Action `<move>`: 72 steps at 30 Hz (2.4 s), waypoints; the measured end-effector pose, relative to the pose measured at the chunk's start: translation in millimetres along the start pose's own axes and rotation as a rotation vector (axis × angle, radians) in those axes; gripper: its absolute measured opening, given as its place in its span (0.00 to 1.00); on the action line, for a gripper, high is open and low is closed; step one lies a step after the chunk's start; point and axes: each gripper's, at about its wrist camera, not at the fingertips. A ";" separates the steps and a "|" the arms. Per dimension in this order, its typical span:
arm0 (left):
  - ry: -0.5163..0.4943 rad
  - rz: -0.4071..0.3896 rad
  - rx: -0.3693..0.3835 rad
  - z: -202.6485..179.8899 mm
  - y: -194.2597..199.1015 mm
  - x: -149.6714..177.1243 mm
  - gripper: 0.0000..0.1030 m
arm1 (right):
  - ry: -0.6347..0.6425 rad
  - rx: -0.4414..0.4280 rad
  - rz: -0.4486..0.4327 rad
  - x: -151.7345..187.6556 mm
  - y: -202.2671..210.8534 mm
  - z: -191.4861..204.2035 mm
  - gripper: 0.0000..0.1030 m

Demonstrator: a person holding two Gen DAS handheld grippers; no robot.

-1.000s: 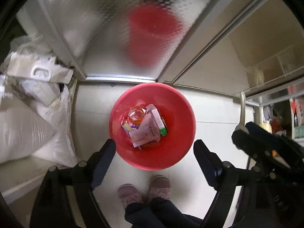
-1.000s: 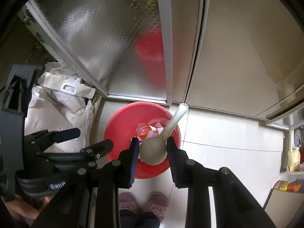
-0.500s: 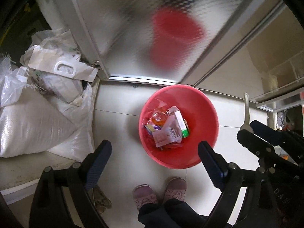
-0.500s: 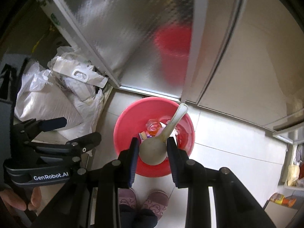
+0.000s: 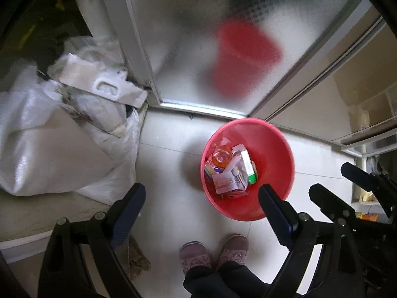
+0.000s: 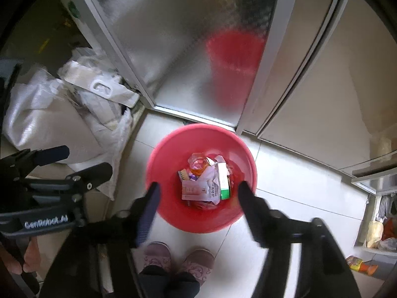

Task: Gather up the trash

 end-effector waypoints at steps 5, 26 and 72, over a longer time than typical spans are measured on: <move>-0.016 -0.063 -0.005 -14.9 77.1 -15.0 0.88 | 0.004 0.010 -0.037 -9.7 60.2 -5.0 0.72; -0.075 -0.462 -0.013 -104.5 501.8 -67.7 1.00 | -0.123 0.233 -0.508 -81.2 495.4 -27.3 0.99; 0.010 -0.800 -0.213 -295.9 676.7 166.3 1.00 | -0.026 0.119 -0.802 84.6 678.5 -106.9 1.00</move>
Point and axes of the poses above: each gripper's, at about its wrist camera, not at the fingertips, and y roughly against the way its jaws point, z to its left, x to its underside, and after that the axes turned 8 degrees about x, right-handed
